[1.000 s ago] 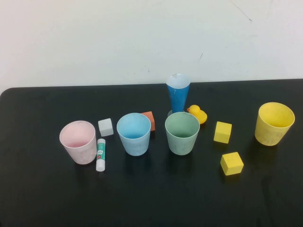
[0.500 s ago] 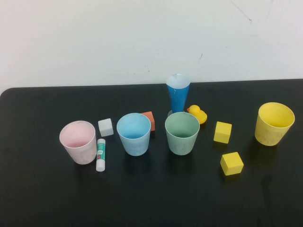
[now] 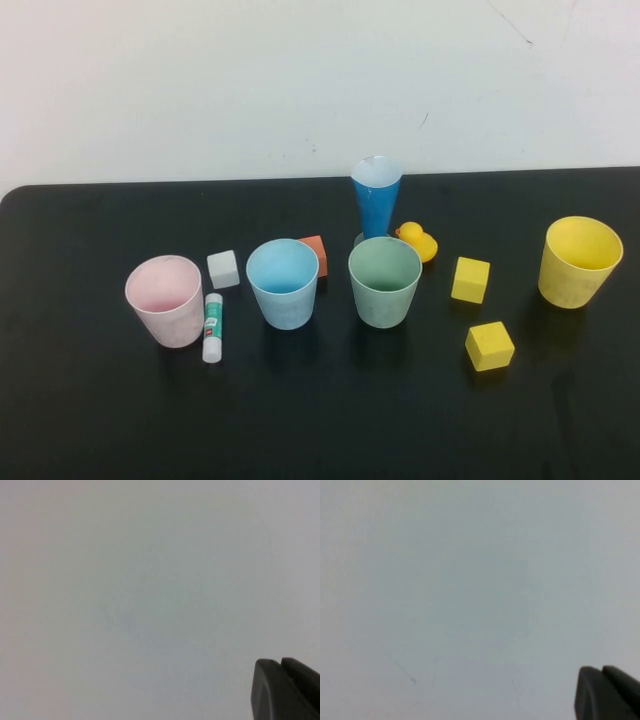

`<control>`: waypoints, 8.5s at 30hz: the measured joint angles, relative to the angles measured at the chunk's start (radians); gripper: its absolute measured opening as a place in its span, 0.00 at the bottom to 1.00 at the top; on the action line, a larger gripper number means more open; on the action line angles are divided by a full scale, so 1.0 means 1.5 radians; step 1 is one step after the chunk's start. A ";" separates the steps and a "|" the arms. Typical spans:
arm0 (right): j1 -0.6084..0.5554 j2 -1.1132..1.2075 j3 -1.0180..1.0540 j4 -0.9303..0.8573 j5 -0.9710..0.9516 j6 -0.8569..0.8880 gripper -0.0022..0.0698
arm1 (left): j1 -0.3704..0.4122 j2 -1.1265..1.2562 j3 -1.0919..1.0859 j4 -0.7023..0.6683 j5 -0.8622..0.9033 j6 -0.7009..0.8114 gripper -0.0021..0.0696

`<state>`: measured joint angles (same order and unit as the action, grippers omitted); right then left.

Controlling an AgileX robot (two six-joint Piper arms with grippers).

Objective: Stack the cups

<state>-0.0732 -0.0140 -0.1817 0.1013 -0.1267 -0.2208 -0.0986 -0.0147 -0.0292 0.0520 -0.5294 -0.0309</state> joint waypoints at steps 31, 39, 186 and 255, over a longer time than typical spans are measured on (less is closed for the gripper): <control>0.000 0.482 -0.300 0.310 0.630 -0.555 0.03 | 0.000 0.905 -0.659 -0.218 0.840 0.033 0.14; 0.000 0.483 -0.300 0.311 0.669 -0.582 0.03 | 0.000 1.093 -0.813 -0.218 0.941 0.052 0.60; 0.296 1.389 -1.048 0.205 0.687 -0.565 0.34 | -0.173 0.411 -0.285 0.242 0.628 -0.252 0.03; 0.459 1.311 -1.281 0.071 0.754 -0.443 0.32 | -0.173 0.149 -0.215 0.254 0.640 -0.254 0.03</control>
<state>0.6158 1.9518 -2.1025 0.2077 1.0041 -0.8856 -0.3576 0.2092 -0.3511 0.4329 0.4312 -0.4113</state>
